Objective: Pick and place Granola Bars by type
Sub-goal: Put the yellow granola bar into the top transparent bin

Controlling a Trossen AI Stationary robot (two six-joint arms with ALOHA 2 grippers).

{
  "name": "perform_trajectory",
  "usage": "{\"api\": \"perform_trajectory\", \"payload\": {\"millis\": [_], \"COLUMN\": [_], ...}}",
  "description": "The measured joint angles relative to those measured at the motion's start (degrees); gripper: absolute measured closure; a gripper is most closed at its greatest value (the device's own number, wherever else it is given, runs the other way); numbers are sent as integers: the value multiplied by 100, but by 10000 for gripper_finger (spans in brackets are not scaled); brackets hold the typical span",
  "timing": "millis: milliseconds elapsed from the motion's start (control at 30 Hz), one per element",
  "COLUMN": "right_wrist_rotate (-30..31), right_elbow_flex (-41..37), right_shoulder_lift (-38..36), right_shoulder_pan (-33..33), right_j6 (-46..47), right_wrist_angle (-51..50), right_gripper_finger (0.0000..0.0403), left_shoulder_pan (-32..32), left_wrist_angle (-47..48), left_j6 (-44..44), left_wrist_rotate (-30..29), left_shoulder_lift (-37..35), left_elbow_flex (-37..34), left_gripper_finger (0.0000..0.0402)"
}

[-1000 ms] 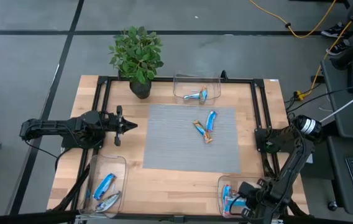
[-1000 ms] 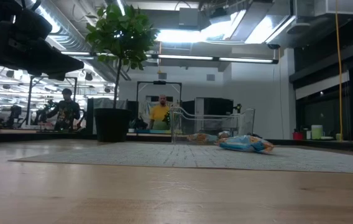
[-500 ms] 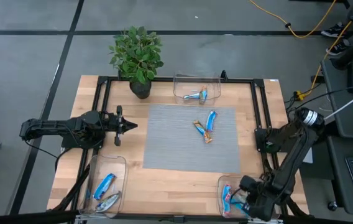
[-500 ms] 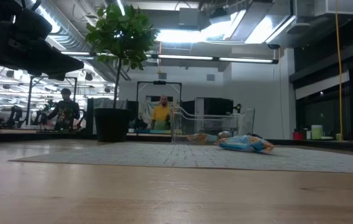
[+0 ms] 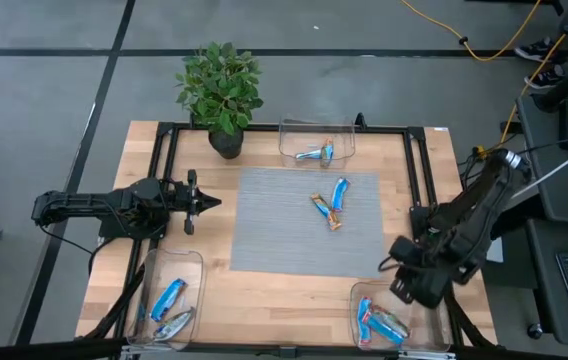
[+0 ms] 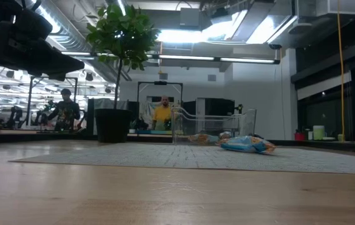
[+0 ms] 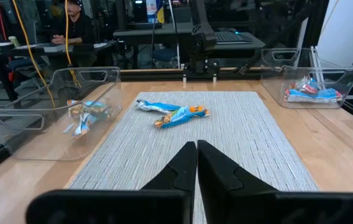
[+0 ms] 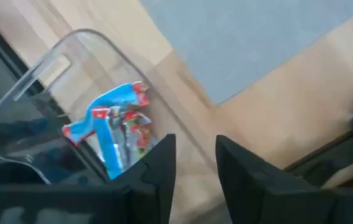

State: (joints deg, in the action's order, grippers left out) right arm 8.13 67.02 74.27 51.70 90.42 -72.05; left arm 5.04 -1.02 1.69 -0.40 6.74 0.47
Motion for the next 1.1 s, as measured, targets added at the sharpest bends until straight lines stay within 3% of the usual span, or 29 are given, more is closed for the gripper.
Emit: {"api": "perform_trajectory", "payload": {"millis": [500,833,1100], "right_wrist_rotate": [-6,-361,-946], "right_elbow_flex": [0,0,0], "right_shoulder_lift": [-579,-582,-582], "right_shoulder_pan": [-2027,-3658,-4900], "right_j6": [-3256,-6206,-7641], "right_wrist_angle": [-183,906,1589], "right_gripper_finger": [287,287,287], "left_shoulder_pan": [0,-1,-2], "left_wrist_angle": [-1,0,0], "left_j6": [0,0,0], "left_wrist_rotate": [-1,-1,-2], "left_shoulder_lift": [0,0,0], "left_elbow_flex": [1,0,0], "left_gripper_finger": [395,389,395]}}
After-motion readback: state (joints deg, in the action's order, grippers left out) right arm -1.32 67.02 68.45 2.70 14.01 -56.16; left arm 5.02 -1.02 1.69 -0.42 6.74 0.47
